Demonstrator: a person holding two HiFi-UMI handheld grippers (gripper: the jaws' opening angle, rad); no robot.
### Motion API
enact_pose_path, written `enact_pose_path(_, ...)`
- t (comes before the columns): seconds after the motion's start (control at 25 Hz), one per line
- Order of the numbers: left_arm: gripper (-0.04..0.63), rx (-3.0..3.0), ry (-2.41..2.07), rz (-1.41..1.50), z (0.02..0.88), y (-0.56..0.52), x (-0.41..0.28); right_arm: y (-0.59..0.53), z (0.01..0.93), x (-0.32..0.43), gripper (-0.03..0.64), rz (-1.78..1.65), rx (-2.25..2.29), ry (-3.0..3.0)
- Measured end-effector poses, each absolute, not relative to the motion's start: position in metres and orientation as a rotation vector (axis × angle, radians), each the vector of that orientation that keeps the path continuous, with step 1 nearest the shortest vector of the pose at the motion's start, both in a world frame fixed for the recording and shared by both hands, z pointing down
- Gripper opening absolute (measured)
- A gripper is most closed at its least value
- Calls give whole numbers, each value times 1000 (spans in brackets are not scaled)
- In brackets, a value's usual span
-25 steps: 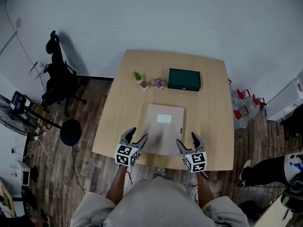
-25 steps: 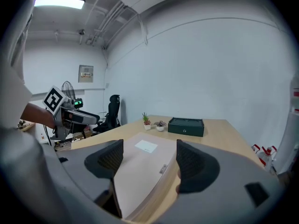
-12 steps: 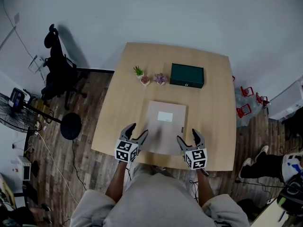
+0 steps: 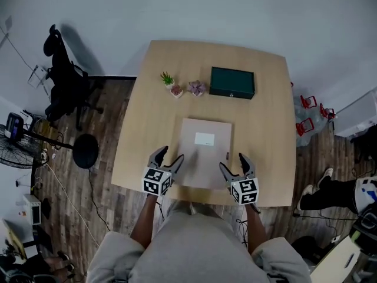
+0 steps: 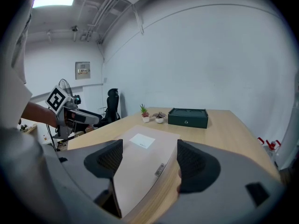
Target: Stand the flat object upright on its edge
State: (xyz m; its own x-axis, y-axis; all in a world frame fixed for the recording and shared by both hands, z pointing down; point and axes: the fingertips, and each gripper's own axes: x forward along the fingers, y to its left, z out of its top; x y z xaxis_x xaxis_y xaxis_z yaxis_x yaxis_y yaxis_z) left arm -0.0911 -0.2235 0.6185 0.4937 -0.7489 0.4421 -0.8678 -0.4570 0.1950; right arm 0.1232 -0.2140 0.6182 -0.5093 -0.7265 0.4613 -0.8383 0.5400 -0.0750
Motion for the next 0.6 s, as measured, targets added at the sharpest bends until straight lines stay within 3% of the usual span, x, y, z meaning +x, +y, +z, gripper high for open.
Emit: enact_pose_path(0.6,279,2307,-1217,450,653,-259,-96,-247,644,120,368,511,1313,-2302)
